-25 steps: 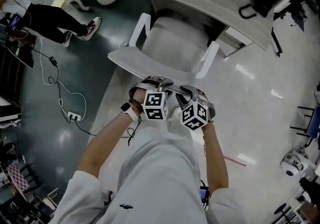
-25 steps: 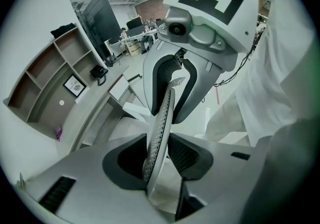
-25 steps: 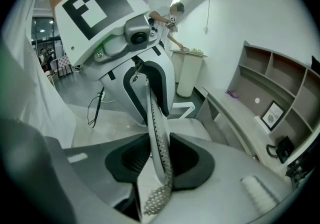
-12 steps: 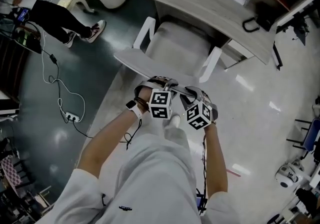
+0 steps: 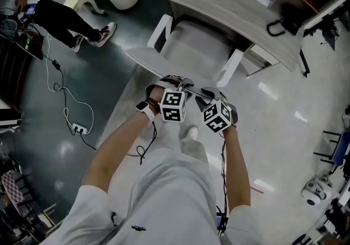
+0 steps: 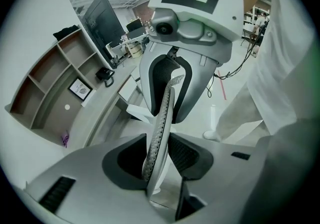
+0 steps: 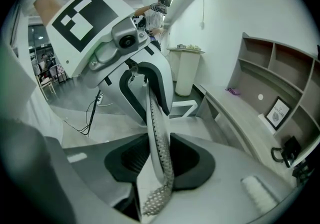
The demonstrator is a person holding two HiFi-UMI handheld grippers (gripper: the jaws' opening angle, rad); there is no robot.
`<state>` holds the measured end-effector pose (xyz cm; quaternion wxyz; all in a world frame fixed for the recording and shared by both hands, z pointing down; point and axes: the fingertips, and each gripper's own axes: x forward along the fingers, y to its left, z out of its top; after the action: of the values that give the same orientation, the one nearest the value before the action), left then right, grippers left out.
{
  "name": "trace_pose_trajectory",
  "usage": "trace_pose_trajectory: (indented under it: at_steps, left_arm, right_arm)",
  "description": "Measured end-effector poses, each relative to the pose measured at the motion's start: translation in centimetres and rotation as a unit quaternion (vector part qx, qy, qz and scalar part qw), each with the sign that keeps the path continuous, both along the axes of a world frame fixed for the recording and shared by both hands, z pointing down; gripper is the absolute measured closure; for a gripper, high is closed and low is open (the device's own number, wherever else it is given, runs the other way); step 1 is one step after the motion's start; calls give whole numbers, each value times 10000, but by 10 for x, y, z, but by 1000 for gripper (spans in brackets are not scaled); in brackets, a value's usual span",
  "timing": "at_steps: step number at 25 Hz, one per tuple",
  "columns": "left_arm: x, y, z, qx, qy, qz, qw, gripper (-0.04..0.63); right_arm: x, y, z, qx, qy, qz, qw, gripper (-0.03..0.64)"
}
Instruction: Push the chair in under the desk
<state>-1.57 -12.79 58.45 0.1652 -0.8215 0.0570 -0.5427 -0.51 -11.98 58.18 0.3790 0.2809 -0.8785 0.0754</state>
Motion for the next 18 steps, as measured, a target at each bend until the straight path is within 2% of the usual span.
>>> trace_pose_trajectory:
  at_steps: [7, 12, 16, 18]
  left_arm:
    - [-2, -25, 1, 8, -42, -23, 10000, 454]
    - [-9, -39, -3, 165, 156, -179, 9996, 417]
    - [-31, -54, 0, 534, -47, -279, 9982, 411]
    - [-33, -56, 1, 501, -104, -222, 9984, 413]
  right_arm:
    - [-1, -23, -1, -109, -50, 57, 9999, 479]
    - [-7, -32, 0, -183, -29, -56, 9998, 488]
    - [-9, -34, 0, -206, -22, -124, 9997, 489]
    - [-7, -34, 0, -170, -17, -127, 9998, 489]
